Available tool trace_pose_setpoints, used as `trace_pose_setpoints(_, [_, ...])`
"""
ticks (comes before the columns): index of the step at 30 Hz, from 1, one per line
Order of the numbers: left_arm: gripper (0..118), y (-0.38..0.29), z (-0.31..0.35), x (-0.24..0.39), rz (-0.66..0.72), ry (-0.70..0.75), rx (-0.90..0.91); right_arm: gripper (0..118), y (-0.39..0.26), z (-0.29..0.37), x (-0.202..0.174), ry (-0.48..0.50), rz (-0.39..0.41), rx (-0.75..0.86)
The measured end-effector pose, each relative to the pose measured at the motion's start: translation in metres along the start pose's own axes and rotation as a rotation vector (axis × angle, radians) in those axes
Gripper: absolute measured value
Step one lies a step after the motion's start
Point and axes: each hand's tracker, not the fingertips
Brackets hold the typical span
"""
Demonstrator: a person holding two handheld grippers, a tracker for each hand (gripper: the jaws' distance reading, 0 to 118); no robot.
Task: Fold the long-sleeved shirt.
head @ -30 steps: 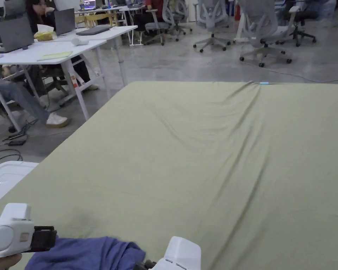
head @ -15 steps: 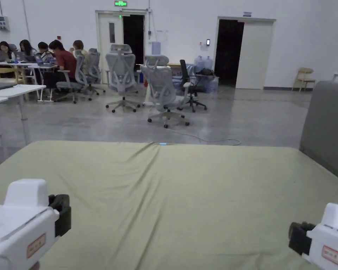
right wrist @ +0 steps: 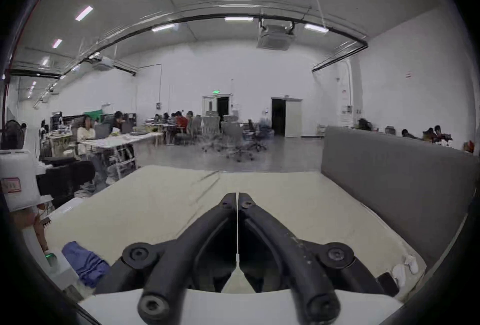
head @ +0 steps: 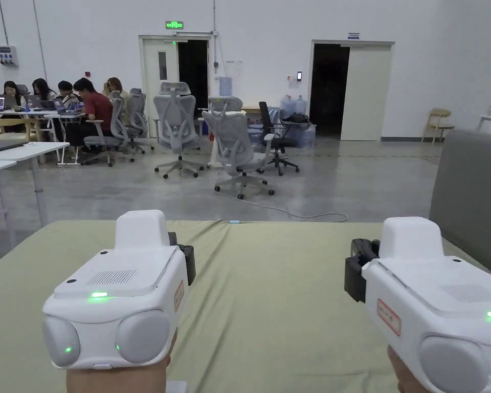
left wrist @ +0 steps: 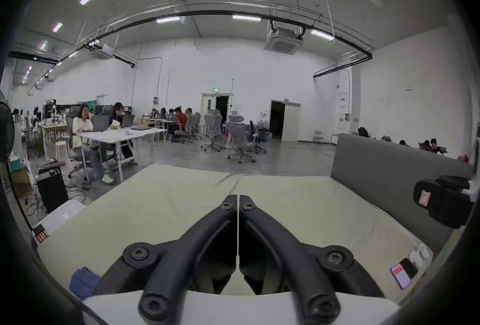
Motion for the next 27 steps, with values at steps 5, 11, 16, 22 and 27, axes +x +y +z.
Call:
trace_pose_setpoints(5, [0, 0.001, 0.015, -0.004, -0.029, 0.020, 0.014, 10, 0.002, -0.018, 0.000, 0.060, -0.054, -0.025])
trace_pose_setpoints(11, [113, 0.002, 0.016, -0.006, -0.087, 0.020, 0.061, 118, 0.010, -0.008, -0.007, -0.016, -0.012, 0.037])
trace_pose_setpoints(16, [118, 0.018, 0.012, -0.014, -0.080, 0.070, 0.126, 118, 0.010, 0.007, -0.001, 0.027, -0.082, 0.039])
trace_pose_setpoints(22, [118, 0.009, 0.025, -0.017, -0.033, 0.047, 0.076, 118, 0.007, -0.007, 0.002, 0.004, -0.057, 0.047])
trace_pose_setpoints(27, [118, 0.011, 0.030, -0.014, -0.062, 0.054, 0.103, 118, 0.006, -0.008, 0.002, 0.005, -0.064, 0.029])
